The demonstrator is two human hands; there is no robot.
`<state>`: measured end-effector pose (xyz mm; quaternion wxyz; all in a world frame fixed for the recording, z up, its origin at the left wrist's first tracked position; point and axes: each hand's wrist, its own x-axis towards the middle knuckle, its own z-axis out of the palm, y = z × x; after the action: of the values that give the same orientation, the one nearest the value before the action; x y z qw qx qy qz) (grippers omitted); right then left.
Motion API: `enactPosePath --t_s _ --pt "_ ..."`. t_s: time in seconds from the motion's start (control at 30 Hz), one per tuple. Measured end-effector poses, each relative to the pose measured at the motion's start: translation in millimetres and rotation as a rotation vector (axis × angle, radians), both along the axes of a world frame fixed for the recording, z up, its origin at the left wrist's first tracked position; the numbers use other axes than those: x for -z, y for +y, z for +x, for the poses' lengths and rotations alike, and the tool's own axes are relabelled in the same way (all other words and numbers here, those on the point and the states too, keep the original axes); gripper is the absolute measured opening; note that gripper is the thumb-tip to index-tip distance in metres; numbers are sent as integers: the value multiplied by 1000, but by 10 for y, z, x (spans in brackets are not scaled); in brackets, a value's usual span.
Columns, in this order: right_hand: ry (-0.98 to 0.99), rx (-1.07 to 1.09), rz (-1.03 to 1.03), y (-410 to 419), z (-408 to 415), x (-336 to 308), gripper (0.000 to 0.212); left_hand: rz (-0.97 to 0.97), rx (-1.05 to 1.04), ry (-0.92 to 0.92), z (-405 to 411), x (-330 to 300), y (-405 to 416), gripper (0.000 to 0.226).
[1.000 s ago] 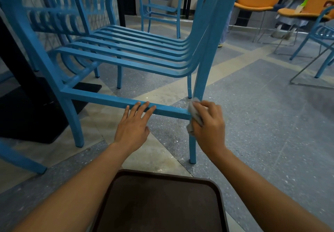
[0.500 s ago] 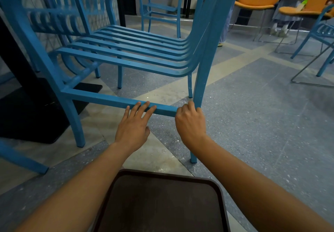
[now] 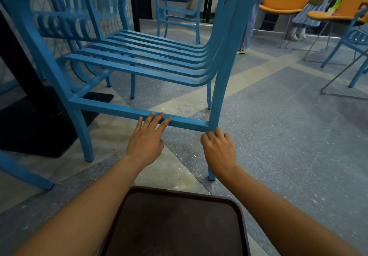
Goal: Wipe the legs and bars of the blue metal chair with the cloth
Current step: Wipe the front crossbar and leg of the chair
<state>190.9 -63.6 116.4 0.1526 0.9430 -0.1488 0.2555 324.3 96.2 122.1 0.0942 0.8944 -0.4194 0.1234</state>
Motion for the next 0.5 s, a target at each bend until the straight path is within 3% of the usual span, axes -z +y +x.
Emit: enactPosePath --t_s 0.2,0.4,0.5 --pt "-115 -107 153 -157 -246 302 19 -2 -19 -19 -4 35 -19 69" --pt "-379 -245 113 -242 -159 155 18 2 -48 -31 -30 64 -50 70" --pt "-391 -282 45 -302 -38 84 20 2 -54 -39 -33 77 -61 72"
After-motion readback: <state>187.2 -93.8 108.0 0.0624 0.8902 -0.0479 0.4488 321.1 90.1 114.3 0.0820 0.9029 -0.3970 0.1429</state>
